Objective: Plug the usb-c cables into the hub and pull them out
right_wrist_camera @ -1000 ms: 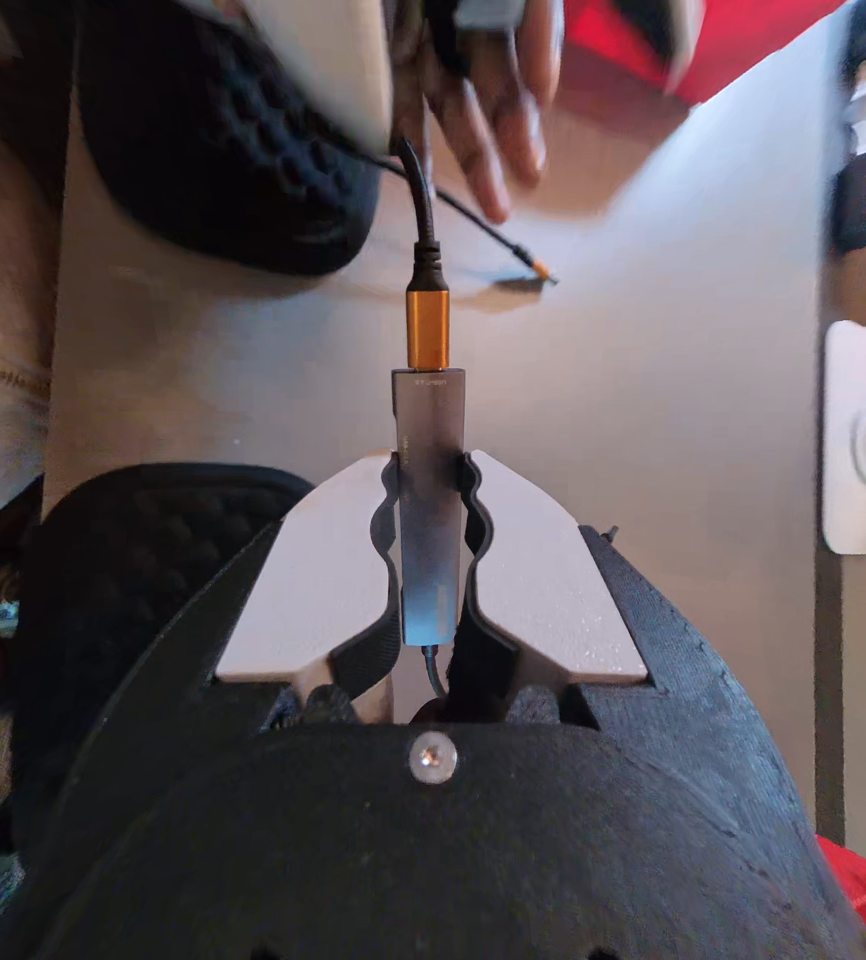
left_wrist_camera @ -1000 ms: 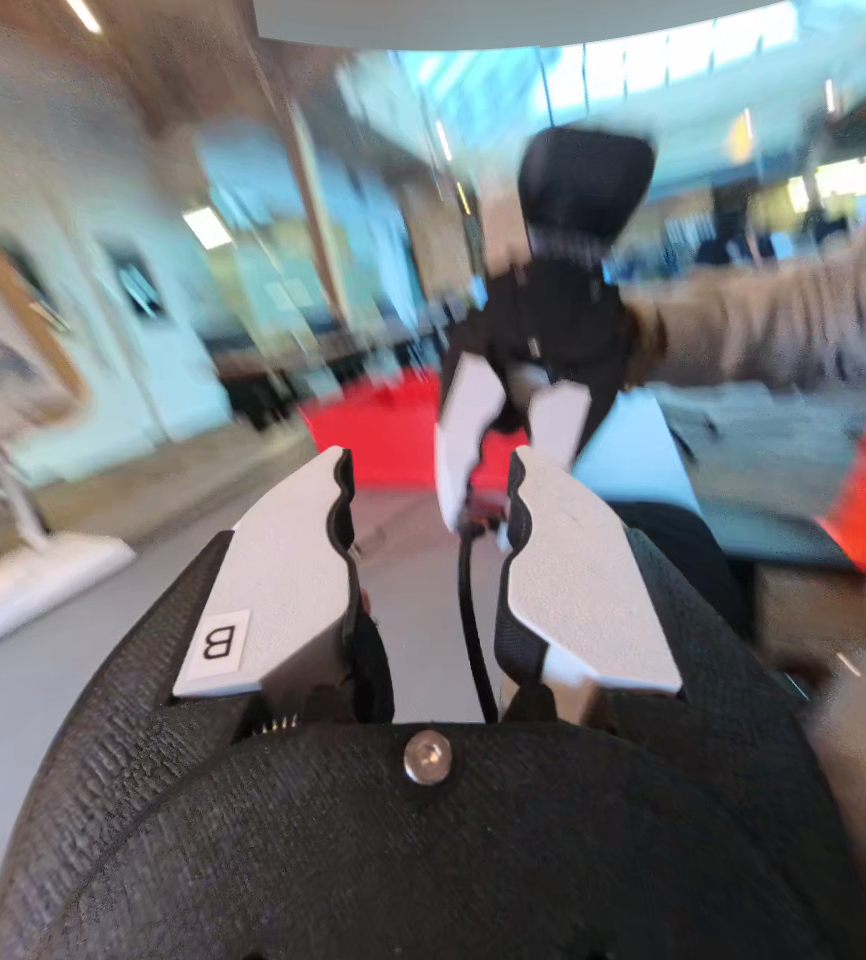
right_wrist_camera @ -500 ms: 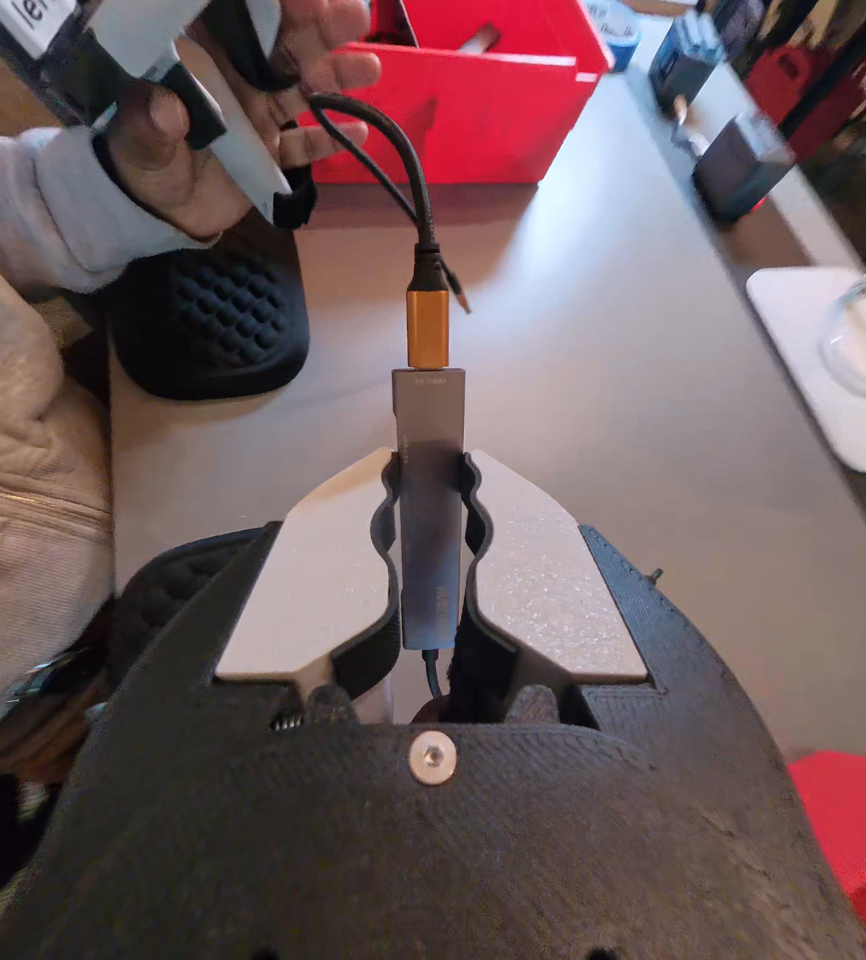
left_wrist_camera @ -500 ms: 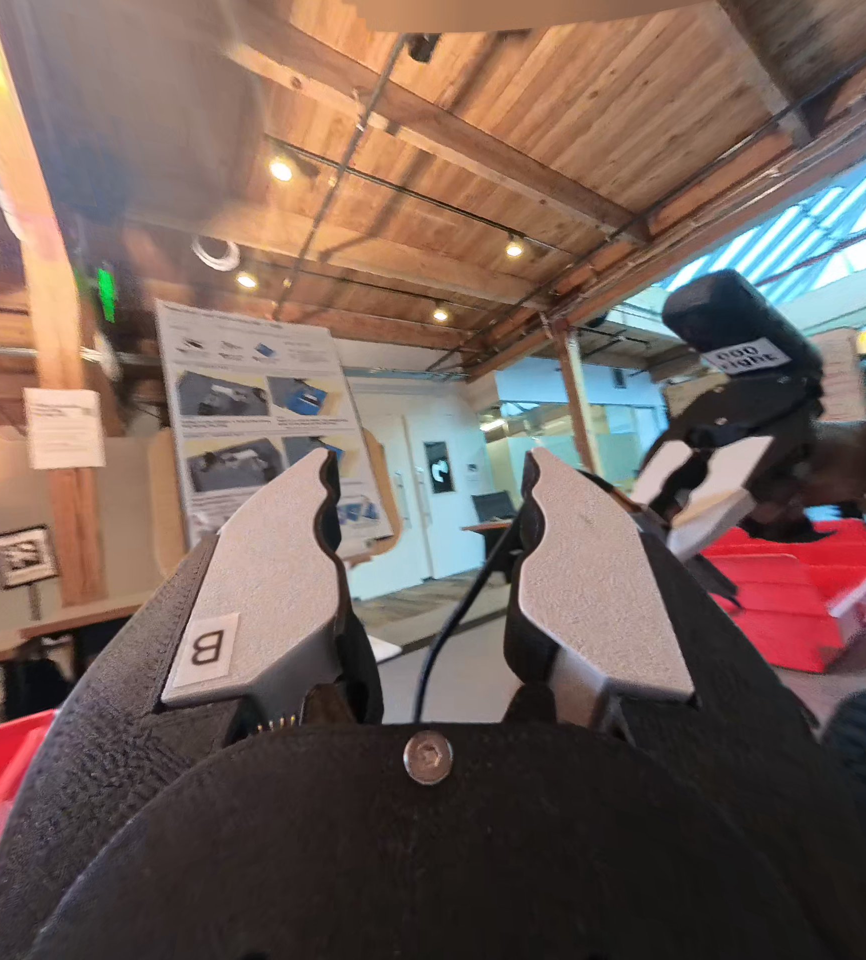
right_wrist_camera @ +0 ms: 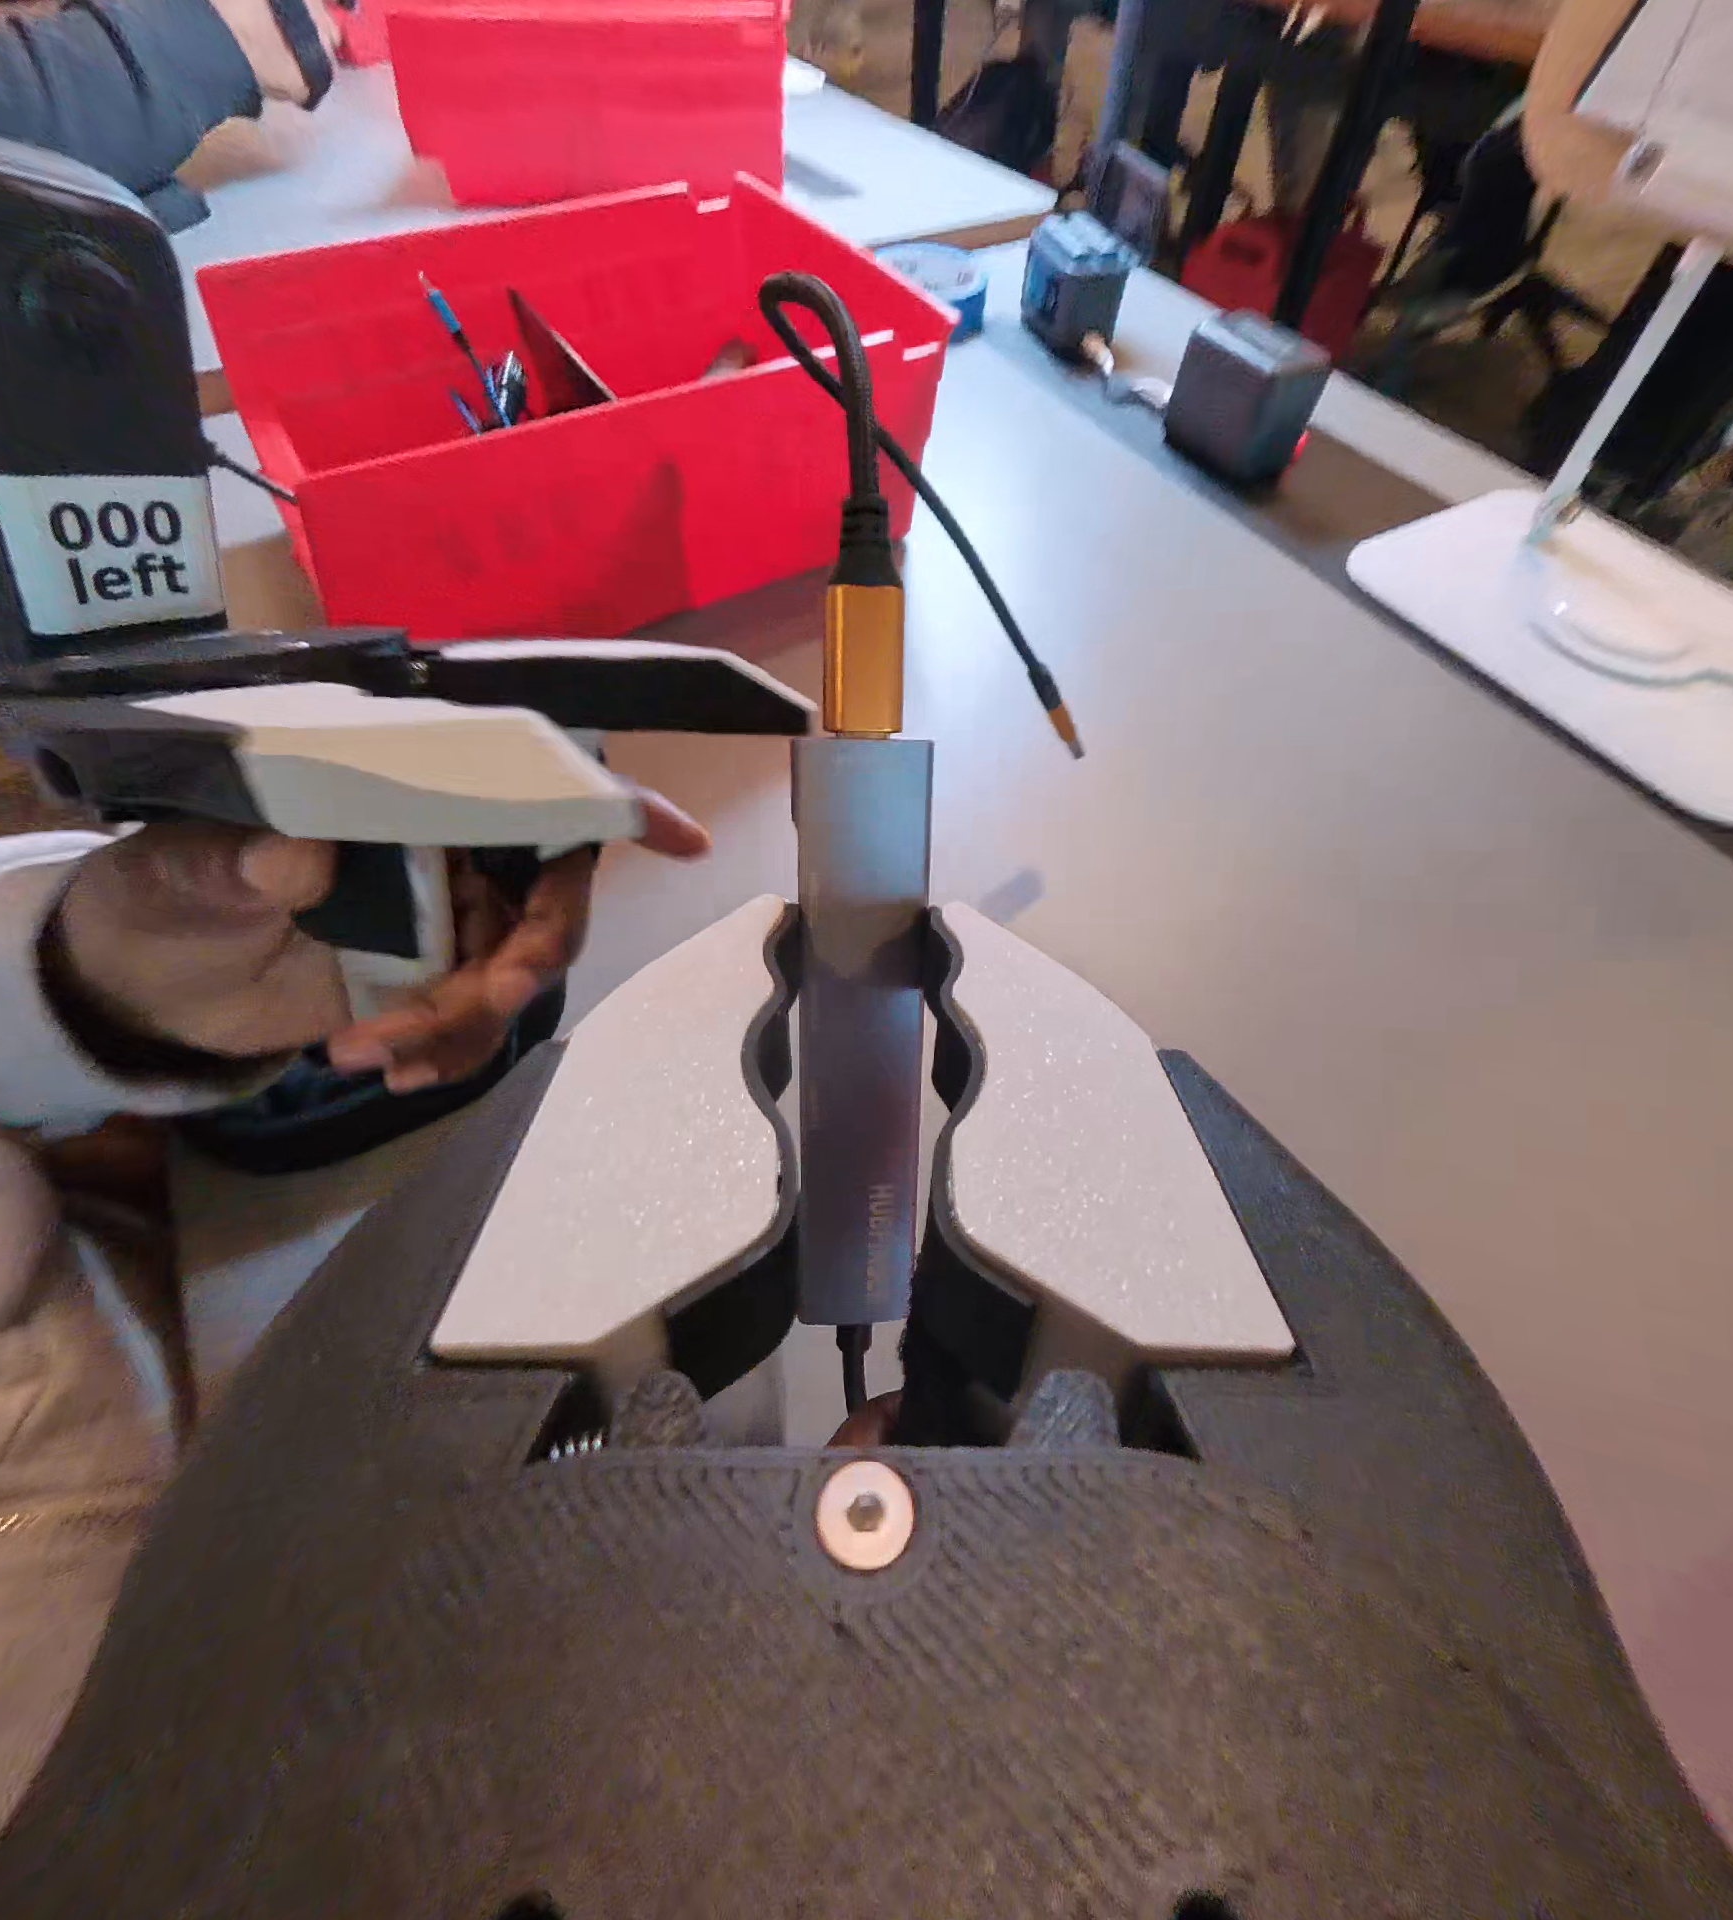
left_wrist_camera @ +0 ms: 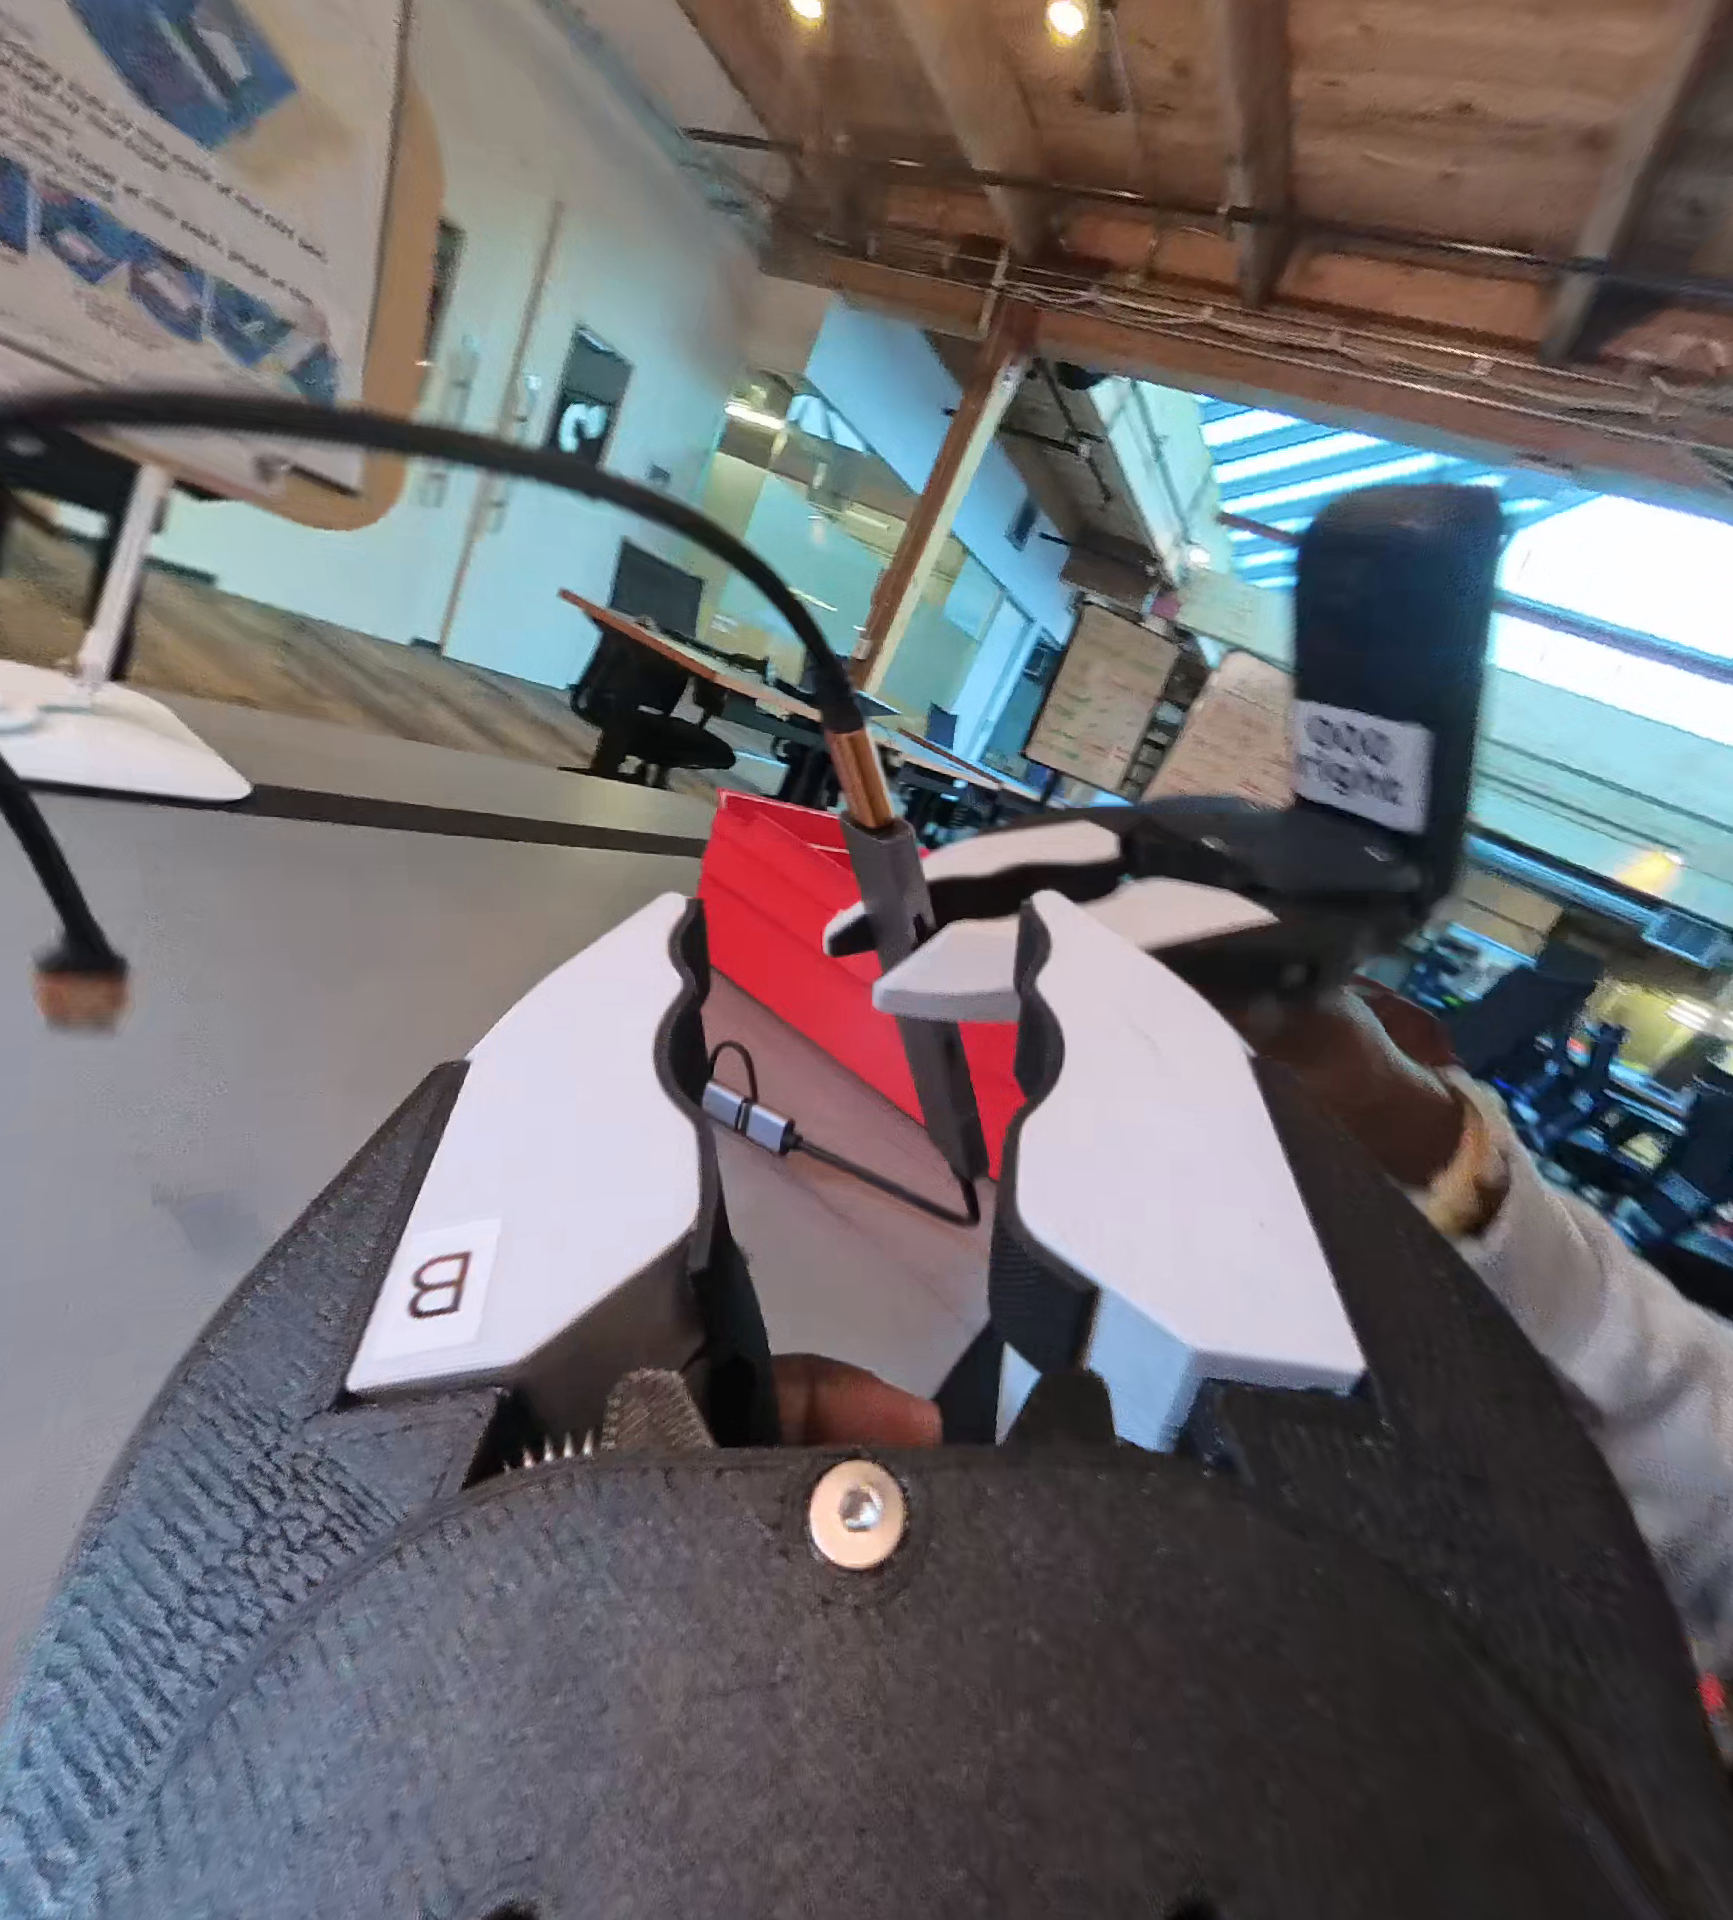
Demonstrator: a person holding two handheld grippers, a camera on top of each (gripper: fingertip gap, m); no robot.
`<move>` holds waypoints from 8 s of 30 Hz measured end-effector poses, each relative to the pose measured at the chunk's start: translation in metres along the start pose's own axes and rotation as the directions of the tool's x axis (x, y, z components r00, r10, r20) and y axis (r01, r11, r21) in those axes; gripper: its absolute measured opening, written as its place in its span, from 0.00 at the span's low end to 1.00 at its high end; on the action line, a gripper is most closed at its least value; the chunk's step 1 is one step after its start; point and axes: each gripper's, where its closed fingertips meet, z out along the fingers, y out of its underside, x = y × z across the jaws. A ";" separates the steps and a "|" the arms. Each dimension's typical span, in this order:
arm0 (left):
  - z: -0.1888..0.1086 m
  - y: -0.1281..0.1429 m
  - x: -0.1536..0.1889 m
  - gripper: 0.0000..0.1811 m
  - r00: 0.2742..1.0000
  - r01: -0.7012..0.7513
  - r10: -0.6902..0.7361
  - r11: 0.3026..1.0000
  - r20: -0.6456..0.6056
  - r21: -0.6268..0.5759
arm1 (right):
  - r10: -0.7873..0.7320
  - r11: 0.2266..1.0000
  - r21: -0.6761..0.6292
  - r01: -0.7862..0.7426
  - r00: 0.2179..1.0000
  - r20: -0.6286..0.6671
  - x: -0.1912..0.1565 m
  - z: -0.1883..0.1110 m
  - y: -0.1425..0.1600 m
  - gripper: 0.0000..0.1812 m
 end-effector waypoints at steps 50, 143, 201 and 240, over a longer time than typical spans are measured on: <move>-0.090 0.005 -0.008 0.29 0.908 -0.411 0.409 0.823 -0.093 -0.392 | -0.020 0.982 -0.190 -0.009 0.988 -0.153 0.030 -0.035 0.090 0.28; -0.057 0.021 0.002 0.05 0.057 -0.911 0.998 0.037 -0.036 -0.410 | -0.045 0.989 0.147 0.031 0.994 0.096 -0.095 0.017 -0.006 0.04; -0.037 0.035 0.081 0.18 0.795 -0.468 0.303 0.858 -0.526 -0.213 | -0.339 0.881 0.458 0.117 0.831 0.440 -0.087 -0.064 -0.007 0.07; -0.044 -0.009 0.054 0.27 0.747 -0.609 0.534 0.789 -0.396 -0.086 | -0.238 0.885 0.464 0.026 0.883 0.404 -0.059 -0.043 -0.017 0.03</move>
